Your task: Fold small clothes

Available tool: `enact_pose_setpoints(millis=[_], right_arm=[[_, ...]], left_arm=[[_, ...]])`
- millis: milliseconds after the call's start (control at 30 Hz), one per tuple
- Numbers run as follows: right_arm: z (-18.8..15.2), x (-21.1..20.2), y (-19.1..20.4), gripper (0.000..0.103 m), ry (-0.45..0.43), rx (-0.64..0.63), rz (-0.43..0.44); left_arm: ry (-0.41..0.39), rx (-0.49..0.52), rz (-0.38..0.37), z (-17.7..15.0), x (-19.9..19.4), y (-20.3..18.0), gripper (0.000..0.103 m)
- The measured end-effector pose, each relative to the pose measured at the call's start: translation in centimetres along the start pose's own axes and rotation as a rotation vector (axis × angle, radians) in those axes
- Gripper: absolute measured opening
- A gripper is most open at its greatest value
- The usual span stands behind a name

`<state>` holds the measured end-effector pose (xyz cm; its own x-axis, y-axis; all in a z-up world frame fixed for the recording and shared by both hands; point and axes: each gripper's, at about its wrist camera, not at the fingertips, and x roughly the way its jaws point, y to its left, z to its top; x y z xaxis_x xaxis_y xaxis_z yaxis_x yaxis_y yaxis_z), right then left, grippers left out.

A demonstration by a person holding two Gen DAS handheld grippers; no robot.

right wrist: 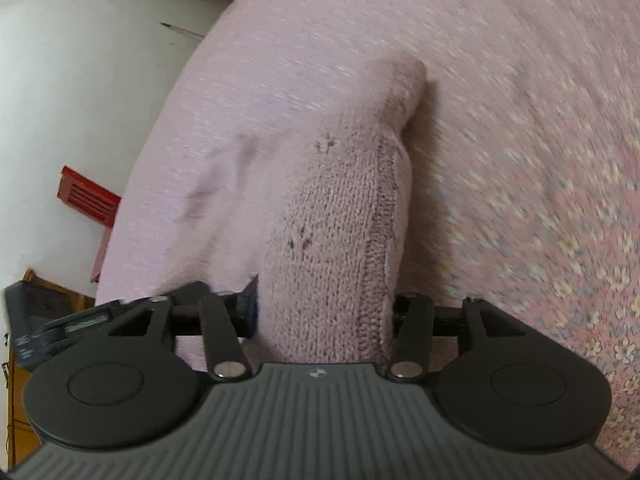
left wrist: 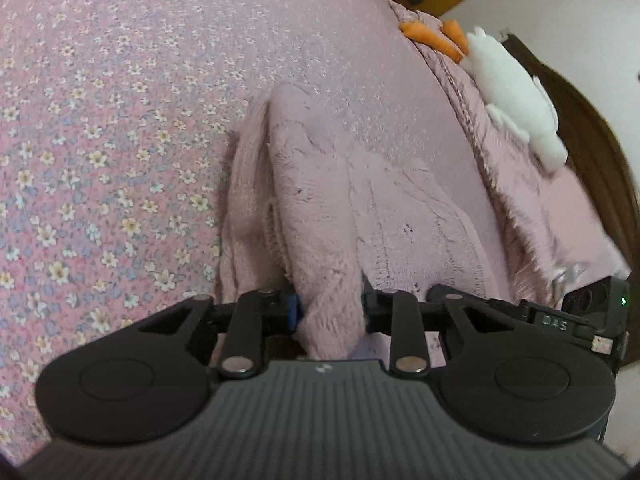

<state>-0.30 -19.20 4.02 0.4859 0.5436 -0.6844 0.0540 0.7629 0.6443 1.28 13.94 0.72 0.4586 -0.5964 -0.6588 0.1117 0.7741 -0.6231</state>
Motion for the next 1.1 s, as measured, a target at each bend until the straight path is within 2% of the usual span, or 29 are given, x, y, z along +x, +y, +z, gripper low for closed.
enact_pose_setpoints(millis=[100,233,367,500,567,667,767,933,1100], right_arm=[[-0.2,-0.4,0.1,0.063,-0.008,0.009,0.0],[-0.4,-2.5,1.8,0.074,-0.046,-0.086,-0.072],[-2.2,-4.9,3.1,0.088,-0.097,-0.151,-0.127],[-5.1,-7.2,2.7,0.096,-0.129,-0.218,-0.195],[-5.8,-6.9,2.7,0.1,-0.119,-0.242,-0.236],[-7.7,-6.6,3.1,0.103,-0.088,-0.295,-0.304],[-9.5,-5.8,3.6,0.103,-0.097,-0.348,-0.343],[-10.8,-4.5,3.7,0.103,-0.083,-0.352,-0.436],[-11.7,-3.0,3.1,0.103,-0.059,-0.348,-0.507]], left_arm=[[-0.016,0.084,0.034,-0.5,0.3,-1.0,0.031],[-0.025,0.169,0.112,-0.5,-0.4,-2.7,0.037],[-0.066,0.236,0.247,-1.3,-2.5,-4.1,0.044],[-0.104,0.255,0.267,-2.7,-4.9,-4.1,0.047],[-0.113,0.262,0.289,-3.4,-5.7,-4.0,0.054],[-0.112,0.278,0.33,-4.5,-6.3,-4.4,0.06],[-0.102,0.293,0.386,-6.0,-6.8,-4.5,0.066],[-0.046,0.292,0.473,-8.2,-5.2,-5.0,0.067],[-0.011,0.316,0.511,-10.6,-2.9,-5.5,0.069]])
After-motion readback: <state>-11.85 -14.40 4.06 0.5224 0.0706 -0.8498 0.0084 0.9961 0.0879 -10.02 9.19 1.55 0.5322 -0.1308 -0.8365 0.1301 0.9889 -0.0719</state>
